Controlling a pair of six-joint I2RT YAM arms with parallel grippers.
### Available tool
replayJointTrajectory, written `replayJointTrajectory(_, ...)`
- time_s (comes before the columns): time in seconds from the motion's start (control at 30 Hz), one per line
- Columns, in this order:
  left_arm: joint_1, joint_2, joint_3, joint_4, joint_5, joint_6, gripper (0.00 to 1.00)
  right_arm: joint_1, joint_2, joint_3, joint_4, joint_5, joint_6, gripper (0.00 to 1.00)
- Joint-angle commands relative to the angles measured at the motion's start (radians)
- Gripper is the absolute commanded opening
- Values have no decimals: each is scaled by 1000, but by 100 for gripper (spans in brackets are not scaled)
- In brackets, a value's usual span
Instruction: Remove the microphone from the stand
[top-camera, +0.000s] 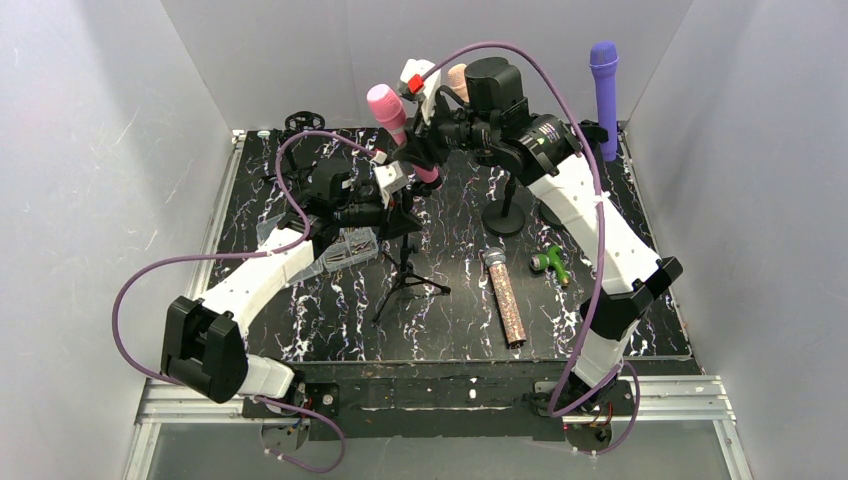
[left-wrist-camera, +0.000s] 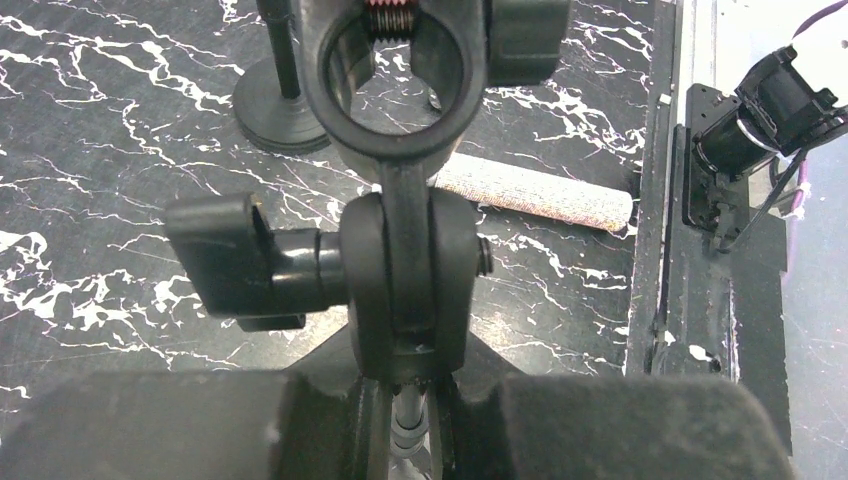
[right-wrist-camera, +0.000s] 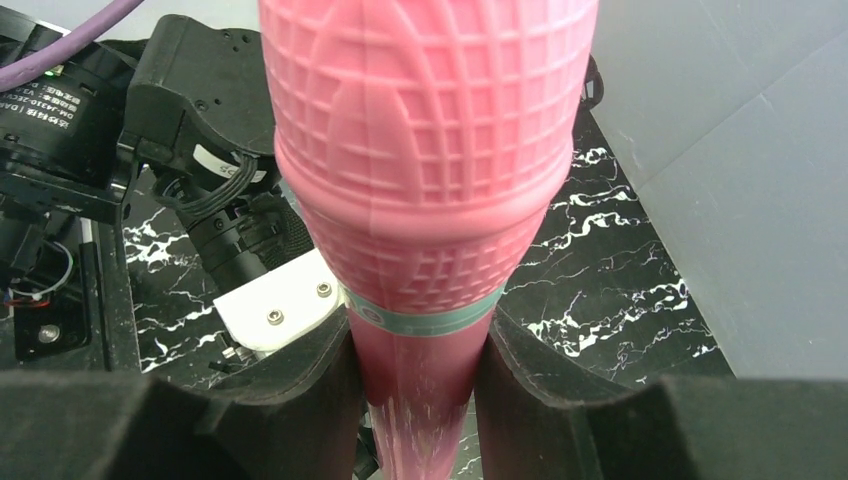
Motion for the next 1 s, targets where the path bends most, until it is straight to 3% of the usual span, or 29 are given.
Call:
replayJointTrajectory(0.0,-18,19,-53,-210,66,-14,0,22,-9,66,105,-51,0,1)
replayJointTrajectory(0.43,-18,17,-56,-262,12,-29,0,64,-2,98,141,172,52,1)
replayJointTrajectory(0.7,-17,22,-53,-273,12,-18,0,65,-13,115,104,61,19,1)
replayJointTrajectory(0.97,-10,35,-17,-290,13,-23,0,66,-37,132,96,96,-17,1)
